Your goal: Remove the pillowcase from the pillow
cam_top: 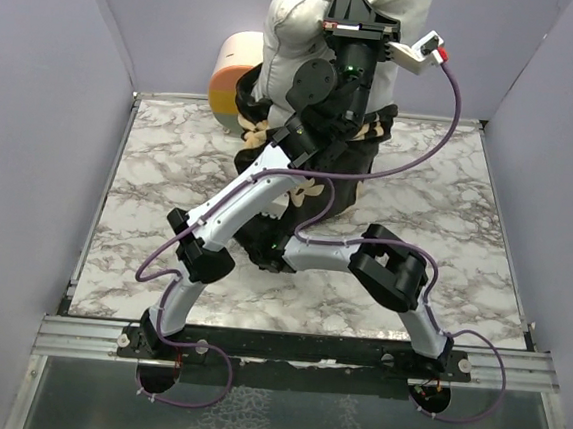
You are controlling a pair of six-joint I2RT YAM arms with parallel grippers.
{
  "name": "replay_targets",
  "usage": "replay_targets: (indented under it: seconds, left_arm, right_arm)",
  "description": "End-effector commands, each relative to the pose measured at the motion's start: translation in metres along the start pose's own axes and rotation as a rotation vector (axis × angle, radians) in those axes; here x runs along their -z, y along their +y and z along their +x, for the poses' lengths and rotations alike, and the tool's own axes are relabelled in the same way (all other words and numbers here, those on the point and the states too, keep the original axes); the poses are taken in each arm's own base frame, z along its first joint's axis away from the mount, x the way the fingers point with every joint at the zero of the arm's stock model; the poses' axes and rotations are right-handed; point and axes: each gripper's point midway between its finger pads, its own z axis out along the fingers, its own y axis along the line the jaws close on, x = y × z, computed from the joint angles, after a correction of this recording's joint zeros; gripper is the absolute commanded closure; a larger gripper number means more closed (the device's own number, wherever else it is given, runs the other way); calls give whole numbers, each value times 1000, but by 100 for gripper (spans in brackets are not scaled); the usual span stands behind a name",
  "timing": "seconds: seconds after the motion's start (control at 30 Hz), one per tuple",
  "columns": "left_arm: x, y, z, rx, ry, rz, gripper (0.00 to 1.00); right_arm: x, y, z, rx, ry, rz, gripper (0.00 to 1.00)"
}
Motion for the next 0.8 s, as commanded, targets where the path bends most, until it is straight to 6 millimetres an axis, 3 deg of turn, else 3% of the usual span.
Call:
replay_targets:
  seconds: [0.0, 0.17, 0.23, 0.33, 0.4, 0.43, 0.6, 0.77]
  left_arm:
    - [30, 124, 19, 168, -5, -229, 100]
    - [47, 145, 3, 166, -40, -244, 100]
    - [53, 156, 0, 165, -52, -258, 100]
    - [58, 170, 2, 162, -59, -277, 100]
    - [61, 179, 5, 158, -63, -289, 100]
    - [61, 182, 7, 154, -64, -295, 100]
    - [64, 197, 11, 127, -84, -321, 100]
    - [56, 201, 11, 69, -121, -369, 100]
  right_arm:
    - [-27, -47, -21, -73, -66, 183, 5]
    - [-38, -78, -22, -111, -65, 253, 18]
    - [-38, -82, -30, -108, -85, 240, 30]
    - [-33, -90, -50, -67, -147, 227, 53]
    - [-29, -98, -67, -35, -206, 253, 86]
    - [-27, -101, -72, -16, -222, 268, 93]
    - [-12, -105, -92, 88, -271, 238, 99]
    - [10, -130, -80, 136, -251, 185, 99]
